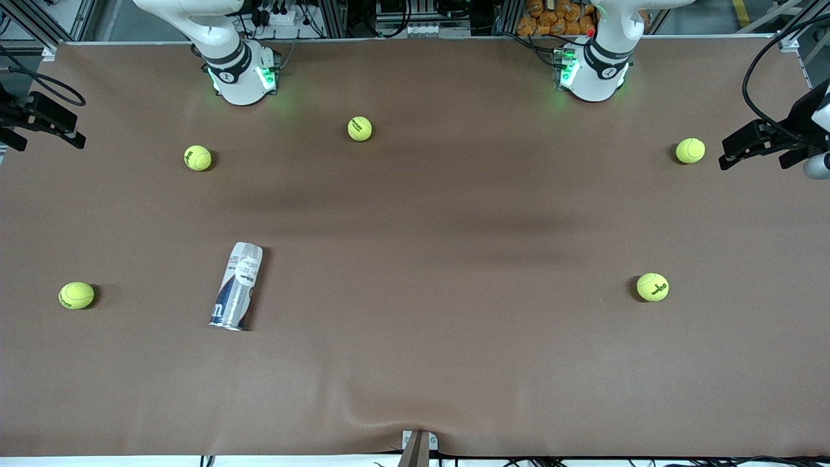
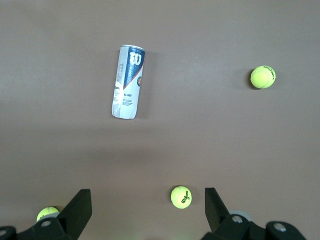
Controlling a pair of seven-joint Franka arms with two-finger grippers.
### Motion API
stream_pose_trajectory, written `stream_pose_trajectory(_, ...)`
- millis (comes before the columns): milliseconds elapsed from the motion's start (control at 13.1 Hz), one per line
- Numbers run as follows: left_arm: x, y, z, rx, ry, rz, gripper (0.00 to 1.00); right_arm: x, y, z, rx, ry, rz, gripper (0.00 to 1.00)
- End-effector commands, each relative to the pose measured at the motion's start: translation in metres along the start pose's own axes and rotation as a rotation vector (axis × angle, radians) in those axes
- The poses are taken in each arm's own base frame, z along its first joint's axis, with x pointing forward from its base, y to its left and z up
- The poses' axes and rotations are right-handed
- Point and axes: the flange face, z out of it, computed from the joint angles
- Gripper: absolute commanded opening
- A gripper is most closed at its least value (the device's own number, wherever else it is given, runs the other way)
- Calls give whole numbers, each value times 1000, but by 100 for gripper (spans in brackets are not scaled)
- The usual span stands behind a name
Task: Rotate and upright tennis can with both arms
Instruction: 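Reach the right gripper toward the white-and-blue tennis can, then lower the right gripper over the can and close on it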
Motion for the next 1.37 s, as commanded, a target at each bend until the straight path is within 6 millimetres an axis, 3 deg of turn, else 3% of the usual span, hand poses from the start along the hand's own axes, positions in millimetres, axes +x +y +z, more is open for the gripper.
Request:
stream_pose_trajectory(0, -2, -2, -6, -17, 15, 18, 100, -9, -4, -1, 14, 7, -5, 100)
stream_pose_trajectory(229, -2, -1, -6, -15, 15, 19, 100, -7, -7, 3, 15, -1, 0, 100)
stream_pose_trajectory(382, -2, -1, -5, -18, 14, 18, 100, 2, -21, 25, 16, -43, -26, 100)
stream_pose_trajectory(610, -2, -1, -5, -18, 12, 18, 100, 32, -48, 97, 9, -83, 26, 100)
stream_pose_trajectory(687, -2, -1, -5, -18, 12, 18, 100, 50, -56, 134, 3, -106, 40, 100)
stream_pose_trajectory(992, -2, -1, -5, -20, 12, 20, 100, 102, -72, 246, -15, -115, 120, 100)
stream_pose_trajectory(1221, -2, -1, -4, -20, 10, 20, 100, 114, -102, 314, -35, -97, 173, 100)
stream_pose_trajectory(1297, -2, 0, -4, -20, 10, 21, 100, 117, -104, 331, -40, -90, 182, 100)
